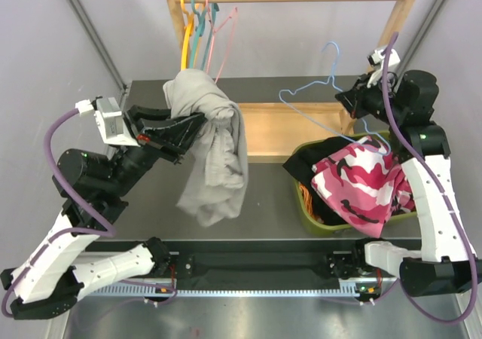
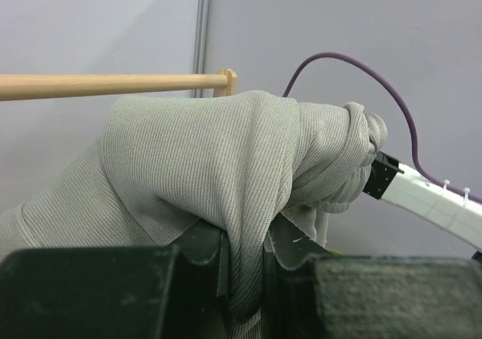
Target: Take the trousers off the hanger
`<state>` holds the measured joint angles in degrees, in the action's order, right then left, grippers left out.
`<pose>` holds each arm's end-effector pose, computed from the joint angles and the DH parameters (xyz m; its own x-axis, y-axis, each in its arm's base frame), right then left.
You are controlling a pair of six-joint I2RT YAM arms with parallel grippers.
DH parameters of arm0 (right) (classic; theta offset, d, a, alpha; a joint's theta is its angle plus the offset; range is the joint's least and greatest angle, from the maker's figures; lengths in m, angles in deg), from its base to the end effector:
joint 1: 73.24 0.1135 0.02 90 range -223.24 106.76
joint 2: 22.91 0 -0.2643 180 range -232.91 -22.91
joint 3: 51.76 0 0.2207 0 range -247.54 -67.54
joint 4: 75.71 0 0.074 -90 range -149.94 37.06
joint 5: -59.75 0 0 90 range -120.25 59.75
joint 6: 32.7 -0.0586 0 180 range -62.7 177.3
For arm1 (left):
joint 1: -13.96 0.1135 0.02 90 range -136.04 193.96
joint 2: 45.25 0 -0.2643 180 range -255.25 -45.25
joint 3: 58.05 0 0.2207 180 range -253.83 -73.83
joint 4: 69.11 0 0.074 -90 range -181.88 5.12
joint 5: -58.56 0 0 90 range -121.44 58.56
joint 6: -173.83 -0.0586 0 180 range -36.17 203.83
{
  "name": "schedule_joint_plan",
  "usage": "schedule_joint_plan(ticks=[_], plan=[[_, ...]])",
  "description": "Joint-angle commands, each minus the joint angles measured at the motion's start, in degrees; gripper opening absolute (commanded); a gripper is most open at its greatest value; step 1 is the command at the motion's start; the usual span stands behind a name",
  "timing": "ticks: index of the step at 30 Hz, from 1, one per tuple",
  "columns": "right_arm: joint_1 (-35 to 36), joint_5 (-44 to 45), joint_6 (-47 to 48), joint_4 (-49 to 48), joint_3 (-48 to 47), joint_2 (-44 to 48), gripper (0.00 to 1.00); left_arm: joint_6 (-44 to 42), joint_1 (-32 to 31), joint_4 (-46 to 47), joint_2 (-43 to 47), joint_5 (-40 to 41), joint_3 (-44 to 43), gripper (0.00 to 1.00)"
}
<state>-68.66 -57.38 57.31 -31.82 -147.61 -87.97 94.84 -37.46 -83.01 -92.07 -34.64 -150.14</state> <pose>0.2182 0.0443 0.4375 -0.2258 -0.0182 -0.9740 -0.5138 0.8517 0.1032 0.0645 -0.0862 0.5320 0.1639 -0.5112 -0.8437 0.8573 0.4969 -0.1345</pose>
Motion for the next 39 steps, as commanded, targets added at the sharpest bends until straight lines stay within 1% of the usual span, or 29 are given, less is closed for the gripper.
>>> schedule_joint_plan(ticks=[1,3,8,13,19,22,26,32,34,35,36,37,39], plan=[[-0.2,-0.3,3.0,-1.4,-5.9,0.8,0.0,-0.3,-0.3,-0.9,0.8,-2.8,-1.6,0.0],[-0.2,0.2,3.7,-1.2,-7.4,1.1,0.0,0.0,-0.3,-1.7,0.9,-3.7,-0.2,0.0],[-0.3,3.9,4.9,0.0,-14.7,0.7,0.0,0.2,-0.2,-5.0,2.8,-5.7,3.3,0.0],[-0.3,9.3,4.1,0.6,-23.9,-3.5,0.0,0.7,-0.3,-5.8,4.8,-6.6,6.7,0.0],[-0.8,12.8,1.4,0.8,-32.3,-10.6,0.0,2.3,-0.2,-5.6,6.0,-8.3,9.8,0.0],[-0.9,14.4,1.1,0.6,-33.9,-13.7,0.0,2.9,-0.2,-5.4,6.0,-9.3,10.6,0.0],[-1.5,15.4,1.1,0.7,-33.6,-16.2,0.0,3.5,-0.2,-4.6,5.7,-10.2,10.9,0.0],[-1.8,15.3,1.9,-0.3,-27.9,-14.6,0.01,3.2,-0.3,-4.1,3.5,-12.3,7.0,0.0],[-1.9,15.4,2.4,-1.2,-25.3,-12.7,0.06,3.1,-0.2,-3.6,1.7,-13.1,5.3,0.0],[-2.1,15.4,2.6,-1.5,-24.5,-12.0,0.14,3.0,-0.2,-3.3,1.0,-13.9,3.3,0.0],[-2.4,15.4,3.1,-2.3,-23.8,-10.7,0.18,3.0,-0.2,-2.9,-0.9,-14.5,2.1,0.0],[-2.6,15.4,3.2,-2.6,-22.2,-9.9,0.26,3.0,-0.2,-2.7,-1.9,-15.2,0.8,0.0],[-2.8,15.3,3.9,-3.2,-20.7,-7.2,0.35,3.4,-0.2,-2.5,-5.7,-17.8,-3.5,0.0]])
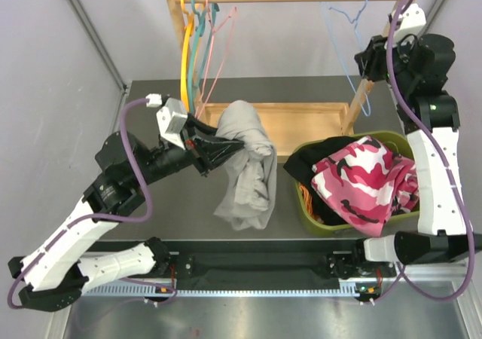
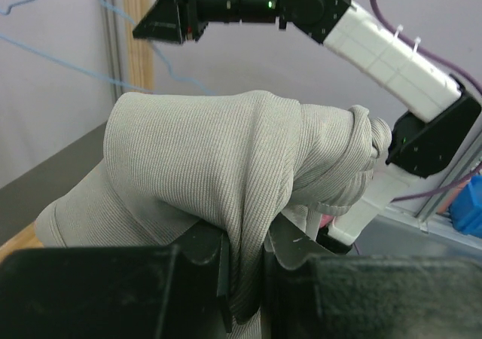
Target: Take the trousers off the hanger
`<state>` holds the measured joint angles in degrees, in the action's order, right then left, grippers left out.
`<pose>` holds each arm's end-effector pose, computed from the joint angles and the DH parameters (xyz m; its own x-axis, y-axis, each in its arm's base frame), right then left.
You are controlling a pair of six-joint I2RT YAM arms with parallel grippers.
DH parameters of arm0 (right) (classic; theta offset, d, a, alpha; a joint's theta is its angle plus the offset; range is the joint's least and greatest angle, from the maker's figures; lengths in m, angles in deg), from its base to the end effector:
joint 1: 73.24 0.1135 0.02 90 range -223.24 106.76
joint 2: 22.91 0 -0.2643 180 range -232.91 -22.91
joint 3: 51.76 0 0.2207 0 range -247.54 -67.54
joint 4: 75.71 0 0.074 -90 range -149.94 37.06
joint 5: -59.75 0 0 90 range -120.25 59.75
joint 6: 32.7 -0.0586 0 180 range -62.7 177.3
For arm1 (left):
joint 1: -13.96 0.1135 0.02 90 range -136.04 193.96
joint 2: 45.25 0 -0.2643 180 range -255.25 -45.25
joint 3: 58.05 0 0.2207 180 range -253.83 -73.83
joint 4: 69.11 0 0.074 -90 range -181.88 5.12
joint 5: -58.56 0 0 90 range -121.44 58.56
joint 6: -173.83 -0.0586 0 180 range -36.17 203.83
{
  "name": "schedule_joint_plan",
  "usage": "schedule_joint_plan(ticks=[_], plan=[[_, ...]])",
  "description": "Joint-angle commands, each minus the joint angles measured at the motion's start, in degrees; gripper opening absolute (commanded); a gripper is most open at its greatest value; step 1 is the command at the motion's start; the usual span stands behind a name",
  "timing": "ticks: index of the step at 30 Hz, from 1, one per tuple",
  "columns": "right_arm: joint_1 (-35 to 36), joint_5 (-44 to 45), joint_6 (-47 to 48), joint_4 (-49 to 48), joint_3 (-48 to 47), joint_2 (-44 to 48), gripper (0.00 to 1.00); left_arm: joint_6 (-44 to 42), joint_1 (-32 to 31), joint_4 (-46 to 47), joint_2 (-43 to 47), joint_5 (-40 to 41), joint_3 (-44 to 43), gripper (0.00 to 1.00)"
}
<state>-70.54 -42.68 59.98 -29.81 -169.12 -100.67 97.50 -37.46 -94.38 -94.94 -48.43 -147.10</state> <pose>0.2636 0.0251 0.4981 -0.0973 -0.0503 -0.9940 -0.2646 0.9641 -0.0229 0.0775 -0.1246 0.4867 -0.0709 -0.2735 -0.9593 0.9341 0.3192 -0.1601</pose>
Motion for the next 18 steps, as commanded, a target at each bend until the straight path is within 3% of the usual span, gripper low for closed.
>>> schedule_joint_plan(ticks=[1,3,4,5,8,12,18], plan=[[-1.2,0.5,1.5,-5.7,2.4,6.5,0.45,1.4,-0.2,9.0,-4.3,-4.9,-8.0,0.0],[-1.6,0.5,2.5,-6.0,4.2,9.9,0.56,2.3,-0.2,11.3,-8.0,-7.9,-11.6,0.0],[-1.8,0.5,2.9,-6.5,6.1,11.2,0.7,2.8,-0.2,13.0,-9.2,-8.7,-12.7,0.0],[-2.3,0.4,3.3,-6.8,7.3,12.7,0.77,3.6,-0.2,13.7,-10.4,-9.8,-15.0,0.0],[-8.5,-3.5,1.4,-8.2,12.2,18.7,0.98,5.7,-0.3,16.8,-16.8,-13.0,-19.9,0.0],[-16.9,-9.4,-0.3,-6.8,16.6,23.4,1.0,9.4,-0.3,21.3,-24.4,-16.1,-27.0,0.0],[-21.7,-12.0,-1.6,-6.6,25.4,27.3,1.0,14.7,-0.7,25.5,-36.9,-17.8,-41.7,0.0]])
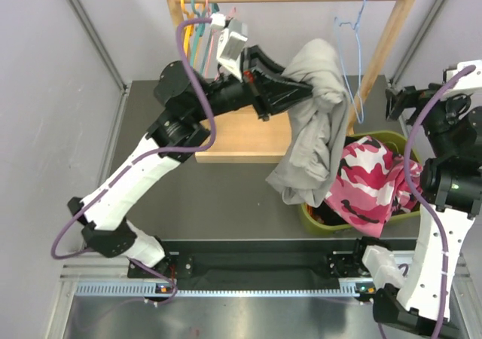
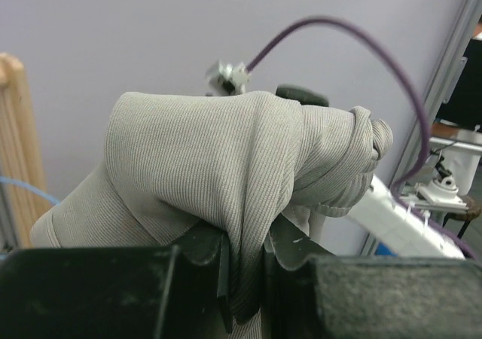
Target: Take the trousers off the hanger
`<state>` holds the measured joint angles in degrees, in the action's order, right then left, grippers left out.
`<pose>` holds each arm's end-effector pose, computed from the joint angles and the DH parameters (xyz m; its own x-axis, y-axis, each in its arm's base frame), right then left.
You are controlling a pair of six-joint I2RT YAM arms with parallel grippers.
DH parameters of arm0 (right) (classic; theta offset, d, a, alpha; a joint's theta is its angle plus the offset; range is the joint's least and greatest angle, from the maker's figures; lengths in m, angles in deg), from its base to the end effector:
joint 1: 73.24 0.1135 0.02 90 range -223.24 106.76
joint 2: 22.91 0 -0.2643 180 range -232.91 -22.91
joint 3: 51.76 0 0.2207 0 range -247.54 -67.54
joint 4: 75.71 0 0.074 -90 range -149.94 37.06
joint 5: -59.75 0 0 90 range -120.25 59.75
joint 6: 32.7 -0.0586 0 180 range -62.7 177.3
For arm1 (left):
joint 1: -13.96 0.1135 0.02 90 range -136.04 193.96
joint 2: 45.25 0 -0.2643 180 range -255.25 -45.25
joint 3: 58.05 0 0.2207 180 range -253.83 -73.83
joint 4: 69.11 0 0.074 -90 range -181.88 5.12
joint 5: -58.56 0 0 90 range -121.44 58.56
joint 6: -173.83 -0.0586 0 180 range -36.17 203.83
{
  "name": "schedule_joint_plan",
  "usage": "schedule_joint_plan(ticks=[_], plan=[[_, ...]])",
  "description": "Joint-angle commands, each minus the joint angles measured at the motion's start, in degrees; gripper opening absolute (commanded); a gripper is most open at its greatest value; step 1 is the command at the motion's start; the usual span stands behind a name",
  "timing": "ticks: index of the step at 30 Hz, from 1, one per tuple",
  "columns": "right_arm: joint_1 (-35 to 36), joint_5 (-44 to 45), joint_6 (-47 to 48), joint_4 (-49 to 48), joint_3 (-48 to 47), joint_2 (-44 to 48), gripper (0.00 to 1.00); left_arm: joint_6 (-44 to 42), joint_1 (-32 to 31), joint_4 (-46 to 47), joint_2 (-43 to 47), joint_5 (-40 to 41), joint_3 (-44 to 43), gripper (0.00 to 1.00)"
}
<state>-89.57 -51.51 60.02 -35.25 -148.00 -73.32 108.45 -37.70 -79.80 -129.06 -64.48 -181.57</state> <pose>0.1340 -0.0171 0.4875 0.0937 -0.0735 -0.9929 -0.0801 0.9935 -0.0811 0.1418 -0.2308 0.5770 -0.1236 -0.4068 -0.9051 0.9920 -0.0257 -0.1238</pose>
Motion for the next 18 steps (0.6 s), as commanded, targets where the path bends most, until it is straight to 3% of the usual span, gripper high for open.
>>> schedule_joint_plan(ticks=[1,4,9,12,18], plan=[[-3.4,-4.5,-1.9,-1.2,5.5,0.4,1.0,4.6,-0.5,11.3,-4.2,-1.6,-9.0,0.0],[-6.3,-6.7,-2.4,-2.3,10.1,2.2,1.0,6.9,-0.6,12.8,-9.5,-1.1,-16.2,0.0],[-11.6,-9.9,-4.7,-3.3,15.5,4.4,1.0,9.4,-1.0,15.7,-14.1,0.0,-17.3,0.0],[-13.6,-10.7,-4.3,-3.7,16.8,5.2,1.0,10.0,-1.3,17.2,-12.8,0.2,-10.6,0.0],[-16.0,-11.5,-1.5,-3.3,18.8,6.0,1.0,3.2,-1.3,13.5,-4.5,3.1,12.7,0.0]])
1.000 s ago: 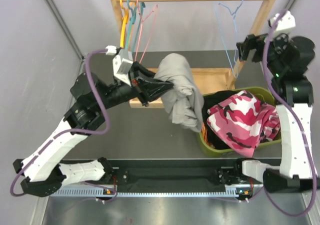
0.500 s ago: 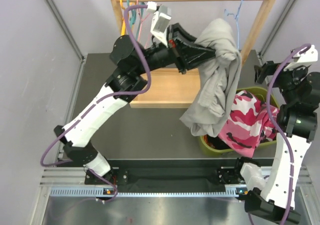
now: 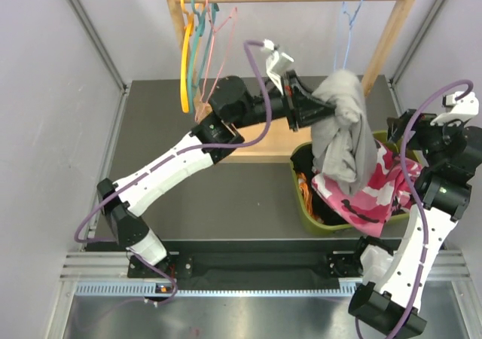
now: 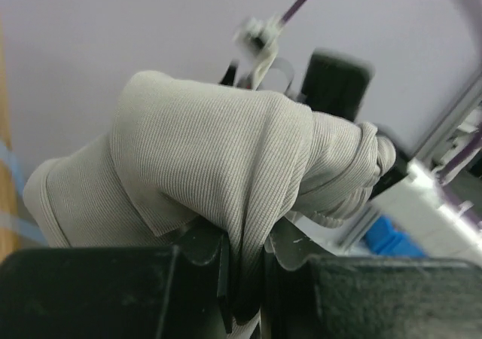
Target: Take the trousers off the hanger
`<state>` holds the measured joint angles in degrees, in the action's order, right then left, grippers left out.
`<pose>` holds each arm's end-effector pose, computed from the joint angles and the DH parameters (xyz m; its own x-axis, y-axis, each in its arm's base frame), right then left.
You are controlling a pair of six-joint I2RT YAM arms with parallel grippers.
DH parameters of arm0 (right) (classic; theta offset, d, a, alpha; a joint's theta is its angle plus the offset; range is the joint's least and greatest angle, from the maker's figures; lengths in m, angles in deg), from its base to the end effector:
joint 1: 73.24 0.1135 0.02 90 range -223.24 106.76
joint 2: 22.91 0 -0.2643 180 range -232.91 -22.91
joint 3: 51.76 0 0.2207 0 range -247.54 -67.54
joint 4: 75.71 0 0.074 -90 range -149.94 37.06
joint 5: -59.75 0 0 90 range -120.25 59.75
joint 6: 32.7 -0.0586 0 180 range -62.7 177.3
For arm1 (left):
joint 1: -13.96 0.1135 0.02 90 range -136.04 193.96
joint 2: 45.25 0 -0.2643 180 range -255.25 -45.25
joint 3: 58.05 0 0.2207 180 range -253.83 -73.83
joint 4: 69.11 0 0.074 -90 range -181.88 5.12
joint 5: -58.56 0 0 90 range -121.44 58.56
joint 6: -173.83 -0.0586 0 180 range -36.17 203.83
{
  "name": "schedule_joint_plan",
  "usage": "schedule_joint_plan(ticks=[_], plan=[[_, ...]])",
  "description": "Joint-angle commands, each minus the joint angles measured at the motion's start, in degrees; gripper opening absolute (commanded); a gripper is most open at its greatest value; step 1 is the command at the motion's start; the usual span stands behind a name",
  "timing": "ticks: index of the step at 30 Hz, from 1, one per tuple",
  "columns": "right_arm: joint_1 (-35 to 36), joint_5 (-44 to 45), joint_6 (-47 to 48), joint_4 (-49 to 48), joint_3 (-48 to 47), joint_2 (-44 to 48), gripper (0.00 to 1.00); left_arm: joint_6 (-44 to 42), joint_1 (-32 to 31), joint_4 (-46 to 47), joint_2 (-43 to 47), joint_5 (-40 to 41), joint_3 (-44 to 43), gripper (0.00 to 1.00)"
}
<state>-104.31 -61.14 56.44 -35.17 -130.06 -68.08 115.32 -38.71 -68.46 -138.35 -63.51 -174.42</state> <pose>0.1369 -0.0474 0.4055 -0.1104 0.0815 -0.9905 0.0085 0.9967 0.0811 0.1875 -0.2972 0.5147 -0.2960 -0.3418 -0.8919 0.9540 -0.0593 -0.2939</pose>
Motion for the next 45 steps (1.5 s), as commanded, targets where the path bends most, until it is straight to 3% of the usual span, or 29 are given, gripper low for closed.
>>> schedule_joint_plan(ticks=[1,7,10,23,26,27,29,35,37,45], plan=[[-1.4,-1.9,2.7,-3.2,1.1,0.9,1.0,-4.7,-0.2,0.9,6.5,3.1,10.7,0.0],[-2.0,-2.7,3.5,-2.7,3.7,1.5,1.0,-11.3,-0.5,-3.9,8.4,8.2,27.4,0.0],[-2.0,-2.7,3.8,-2.4,4.9,2.4,1.0,-12.7,-1.1,-3.9,5.0,10.1,30.8,0.0],[-2.1,-1.7,8.5,1.9,7.9,5.4,1.0,-14.7,-11.5,-8.7,-16.6,16.2,24.2,0.07],[-2.1,-1.5,8.8,2.4,7.9,5.4,1.0,-15.0,-12.7,-11.1,-19.1,17.3,21.9,0.17],[-2.1,-1.5,8.9,2.4,7.9,5.5,1.0,-15.0,-12.9,-11.3,-19.3,18.0,21.8,0.29],[-2.1,-1.5,9.6,2.9,7.7,5.6,1.0,-15.4,-13.0,-11.6,-18.1,20.9,22.5,0.4],[-2.1,-1.8,11.1,4.0,7.3,5.7,1.0,-18.3,-13.1,-10.5,-6.4,25.8,26.1,0.7],[-2.2,-1.9,11.5,4.4,7.3,5.6,1.0,-19.1,-13.1,-10.3,-1.4,25.3,27.1,0.89],[-2.1,-1.4,12.9,5.9,6.9,5.4,1.0,-22.3,-13.1,-14.7,16.6,29.6,34.7,0.91]])
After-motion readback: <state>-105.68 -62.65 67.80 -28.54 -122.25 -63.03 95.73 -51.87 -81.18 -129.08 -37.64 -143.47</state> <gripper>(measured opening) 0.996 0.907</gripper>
